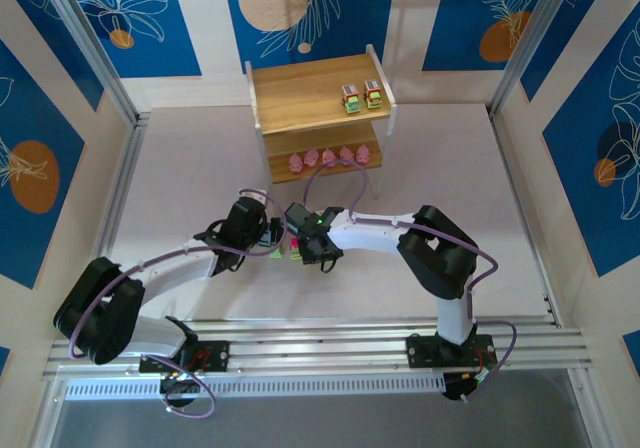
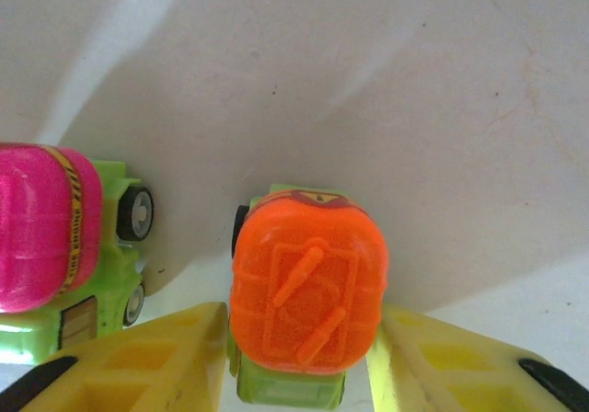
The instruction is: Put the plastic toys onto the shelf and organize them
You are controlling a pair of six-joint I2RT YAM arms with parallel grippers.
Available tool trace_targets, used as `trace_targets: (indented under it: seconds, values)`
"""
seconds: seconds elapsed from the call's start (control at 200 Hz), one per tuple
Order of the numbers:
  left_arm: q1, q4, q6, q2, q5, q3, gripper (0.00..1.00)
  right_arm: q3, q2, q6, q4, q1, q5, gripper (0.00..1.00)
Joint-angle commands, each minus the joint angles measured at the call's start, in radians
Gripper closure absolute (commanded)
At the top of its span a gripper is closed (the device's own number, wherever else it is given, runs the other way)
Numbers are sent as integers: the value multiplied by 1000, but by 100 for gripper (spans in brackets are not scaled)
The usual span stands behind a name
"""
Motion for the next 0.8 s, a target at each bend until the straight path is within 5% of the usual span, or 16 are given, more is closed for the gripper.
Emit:
trace_targets:
  seconds: [0.0, 0.795]
  values:
    - [12, 6, -11, -7, 21, 2, 20, 4, 8, 11, -5, 3, 6, 57]
    - [16, 5, -11, -2, 21, 2, 20, 46, 32, -9, 0, -13, 43, 57]
